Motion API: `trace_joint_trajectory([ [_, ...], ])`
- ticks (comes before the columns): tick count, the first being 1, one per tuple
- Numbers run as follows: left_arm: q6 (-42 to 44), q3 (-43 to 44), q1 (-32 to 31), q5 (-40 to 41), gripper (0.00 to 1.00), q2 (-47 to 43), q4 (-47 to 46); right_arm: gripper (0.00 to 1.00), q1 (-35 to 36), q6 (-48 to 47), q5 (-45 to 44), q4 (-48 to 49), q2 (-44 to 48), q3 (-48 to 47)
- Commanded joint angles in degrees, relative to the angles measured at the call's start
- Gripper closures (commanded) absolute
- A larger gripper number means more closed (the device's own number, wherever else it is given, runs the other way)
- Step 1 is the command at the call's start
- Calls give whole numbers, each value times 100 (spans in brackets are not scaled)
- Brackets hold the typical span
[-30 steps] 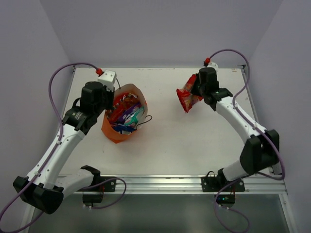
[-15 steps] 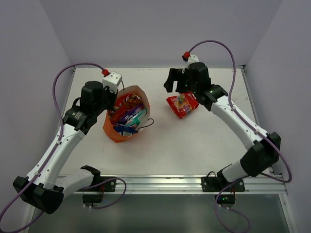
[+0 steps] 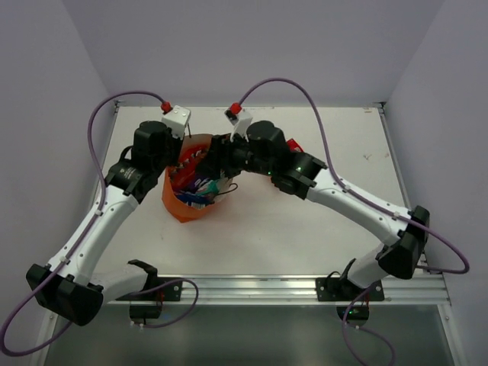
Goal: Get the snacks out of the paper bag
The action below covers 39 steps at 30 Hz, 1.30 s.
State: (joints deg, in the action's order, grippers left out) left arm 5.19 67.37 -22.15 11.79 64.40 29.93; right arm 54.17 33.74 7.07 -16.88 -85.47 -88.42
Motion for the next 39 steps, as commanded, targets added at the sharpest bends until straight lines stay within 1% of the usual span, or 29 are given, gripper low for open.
trace_joint_trajectory([
  [1, 228, 671, -8, 701, 100, -77, -1358, 38, 6, 634, 347, 405, -399, 290],
  [3, 245, 785, -8, 745, 100, -94, -1350, 37, 6, 696, 278, 335, -680, 317],
  [6, 245, 900, 0, 720, 100, -208, -1192, 37, -21, 696, 6, 309, -865, 465],
  [7, 246, 874, -8, 658, 100, -270, -1131, 36, -56, 696, -178, 309, -892, 518],
  [9, 219, 787, -8, 439, 100, -507, -1104, 36, -214, 731, -267, 317, -962, 667],
  [12, 44, 506, -17, -88, 100, -806, -998, 35, -433, 757, -452, 282, -1094, 800],
  [13, -78, 270, -17, -324, 100, -876, -972, 34, -486, 740, -557, 273, -1121, 818],
  [17, -404, -380, -44, -625, 100, -1096, -989, 32, -495, 906, -811, 352, -1279, 783],
  [20, -685, -707, -79, -766, 100, -1096, -981, 32, -487, 1187, -909, 449, -1463, 695],
  [25, -897, -805, -175, -854, 100, -983, -1033, 33, -417, 1495, -1225, 546, -1622, 598],
  [29, -994, -779, -342, -881, 100, -807, -1077, 33, -328, 1811, -1664, 152, -1823, 309],
  [31, -1038, -735, -395, -828, 100, -736, -1104, 33, -311, 1934, -1867, 89, -1885, 308],
  [34, -1116, -682, -413, -784, 100, -718, -1130, 36, -302, 2146, -2007, 159, -1973, 457],
  [36, -1152, -647, -413, -792, 100, -692, -1130, 41, -302, 2260, -2060, 273, -2043, 554],
  [38, -1187, -603, -413, -749, 100, -675, -1130, 49, -293, 2417, -2165, 360, -2070, 624],
  [39, -1213, -594, -404, -757, 100, -666, -1121, 51, -285, 2436, -2175, 457, -2079, 668],
])
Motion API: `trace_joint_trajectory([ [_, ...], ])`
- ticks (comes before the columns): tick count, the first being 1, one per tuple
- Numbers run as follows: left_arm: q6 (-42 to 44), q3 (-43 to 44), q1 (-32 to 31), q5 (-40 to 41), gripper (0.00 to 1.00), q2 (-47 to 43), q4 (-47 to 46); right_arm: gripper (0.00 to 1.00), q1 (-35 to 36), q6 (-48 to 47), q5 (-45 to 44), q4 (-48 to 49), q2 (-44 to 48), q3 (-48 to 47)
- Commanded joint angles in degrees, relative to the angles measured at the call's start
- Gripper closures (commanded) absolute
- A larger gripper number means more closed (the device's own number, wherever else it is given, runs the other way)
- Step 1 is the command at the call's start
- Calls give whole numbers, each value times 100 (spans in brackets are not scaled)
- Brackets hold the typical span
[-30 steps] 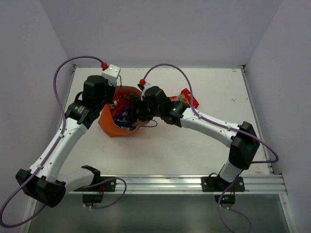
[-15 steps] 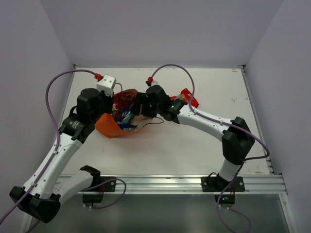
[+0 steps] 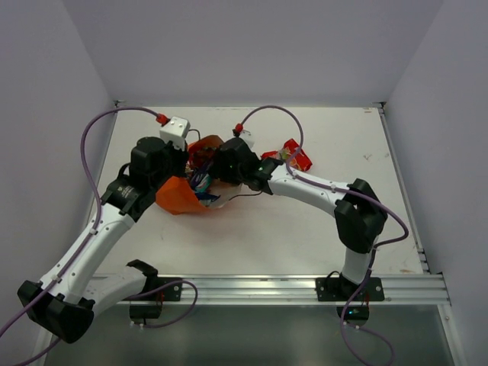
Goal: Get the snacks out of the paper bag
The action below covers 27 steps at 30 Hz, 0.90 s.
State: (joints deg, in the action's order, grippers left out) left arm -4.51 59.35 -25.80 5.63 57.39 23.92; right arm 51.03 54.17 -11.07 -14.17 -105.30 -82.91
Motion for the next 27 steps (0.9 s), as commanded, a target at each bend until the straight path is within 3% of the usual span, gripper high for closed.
trace_joint_trajectory([
  [1, -295, 226, -48, -150, 100, 62, -511, 53, 30, 410, -387, 265, -105, 152],
  [12, -612, 393, -48, -369, 100, 212, -511, 52, 65, 972, -475, 600, -474, 232],
  [15, -621, 402, -48, -343, 100, 194, -511, 62, 57, 1016, -527, 697, -544, 285],
  [16, -621, 410, -48, -317, 100, 185, -503, 75, 57, 1008, -571, 714, -553, 302],
  [18, -603, 411, -48, -282, 100, 185, -494, 87, 57, 885, -624, 776, -475, 355],
  [19, -595, 402, -48, -221, 100, 185, -485, 97, 57, 841, -650, 785, -413, 390],
  [27, -542, 191, -48, 333, 100, 185, -397, 100, 57, -599, -520, 1154, 799, 584],
])
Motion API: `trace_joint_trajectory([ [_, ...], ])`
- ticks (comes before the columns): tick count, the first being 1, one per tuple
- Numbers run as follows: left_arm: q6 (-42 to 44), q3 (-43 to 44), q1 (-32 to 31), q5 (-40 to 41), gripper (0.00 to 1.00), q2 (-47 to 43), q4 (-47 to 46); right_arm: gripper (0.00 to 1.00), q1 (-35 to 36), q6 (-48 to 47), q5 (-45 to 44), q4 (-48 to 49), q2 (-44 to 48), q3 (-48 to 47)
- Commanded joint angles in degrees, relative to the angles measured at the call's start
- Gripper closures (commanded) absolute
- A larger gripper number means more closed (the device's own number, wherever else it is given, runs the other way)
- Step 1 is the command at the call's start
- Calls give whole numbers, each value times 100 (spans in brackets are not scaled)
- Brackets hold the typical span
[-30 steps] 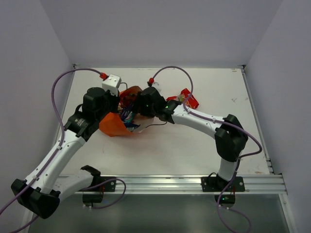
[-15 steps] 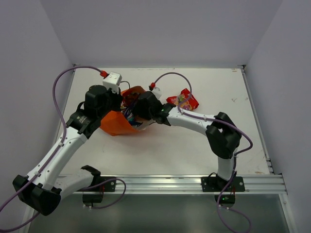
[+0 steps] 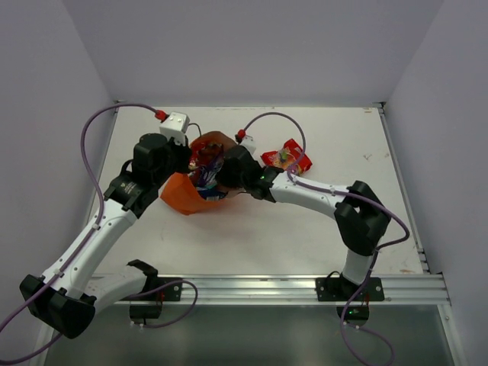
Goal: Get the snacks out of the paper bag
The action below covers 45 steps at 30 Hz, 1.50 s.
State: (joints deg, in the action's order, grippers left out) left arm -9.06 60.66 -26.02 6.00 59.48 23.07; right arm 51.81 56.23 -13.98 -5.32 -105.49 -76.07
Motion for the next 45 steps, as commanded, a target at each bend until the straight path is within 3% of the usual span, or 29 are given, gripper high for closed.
trace_joint_trajectory([
  [1, -87, 33, -26, 401, 100, -16, -312, 100, -31, -945, -159, 260, 1002, -153],
  [5, -70, -2, -17, 481, 100, 28, -286, 100, -40, -1569, 175, 216, 1267, -512],
  [17, -17, 235, -17, 191, 100, 37, -303, 100, -48, -2133, 695, -503, 961, -2049],
  [26, 9, 464, -17, 788, 100, 98, -259, 100, -145, -2520, 958, -707, 1487, -2289],
  [35, 299, 806, 185, 1474, 100, 397, -119, 100, -1418, -2775, 1547, -1076, 3418, -1806],
  [41, 448, 1000, 273, 1659, 100, 617, -118, 100, -2332, -3074, 873, -1076, 4352, -911],
  [45, 642, 1193, 343, 1808, 100, 652, -110, 100, -3360, -2942, 440, -1076, 4581, -58],
])
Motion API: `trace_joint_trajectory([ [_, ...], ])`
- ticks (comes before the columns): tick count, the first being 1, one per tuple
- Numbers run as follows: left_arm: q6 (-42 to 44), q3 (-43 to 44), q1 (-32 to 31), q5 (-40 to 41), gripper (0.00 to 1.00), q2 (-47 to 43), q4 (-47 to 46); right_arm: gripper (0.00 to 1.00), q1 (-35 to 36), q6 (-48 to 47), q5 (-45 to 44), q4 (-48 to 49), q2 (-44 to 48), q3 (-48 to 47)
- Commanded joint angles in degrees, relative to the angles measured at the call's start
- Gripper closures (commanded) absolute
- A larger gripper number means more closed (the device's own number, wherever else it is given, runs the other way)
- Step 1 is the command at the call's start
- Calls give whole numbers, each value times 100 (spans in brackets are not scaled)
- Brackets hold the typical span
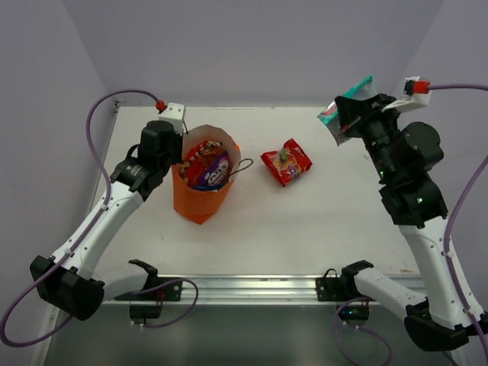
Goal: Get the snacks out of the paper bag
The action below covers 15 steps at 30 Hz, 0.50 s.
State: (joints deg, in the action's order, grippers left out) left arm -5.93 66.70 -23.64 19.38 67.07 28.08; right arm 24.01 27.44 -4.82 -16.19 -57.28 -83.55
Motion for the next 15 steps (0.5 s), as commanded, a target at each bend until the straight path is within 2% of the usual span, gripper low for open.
trace_joint_trajectory([
  [1, 391, 634, 105, 488, 100, -106, -593, 100, -756, 50, -537, 19, -249, 1013],
  [6, 857, 643, 131, 497, 100, -281, -680, 100, -1967, 481, -547, 230, -819, 1797],
  [8, 997, 547, 131, 427, 100, -378, -750, 100, -2293, 630, -424, 317, -1346, 2000],
  [11, 1094, 283, 131, 111, 100, -589, -821, 100, -2375, 701, -388, 562, -2030, 2053],
  [12, 1103, 222, 131, -81, 100, -668, -821, 95, -2375, 684, -336, 599, -2172, 2018],
  [13, 1112, 125, 131, -153, 100, -704, -812, 76, -2375, 675, -205, 599, -2304, 1844],
  [15, 1156, 46, 131, -337, 100, -800, -742, 47, -2322, 666, 59, 380, -2481, 1615],
])
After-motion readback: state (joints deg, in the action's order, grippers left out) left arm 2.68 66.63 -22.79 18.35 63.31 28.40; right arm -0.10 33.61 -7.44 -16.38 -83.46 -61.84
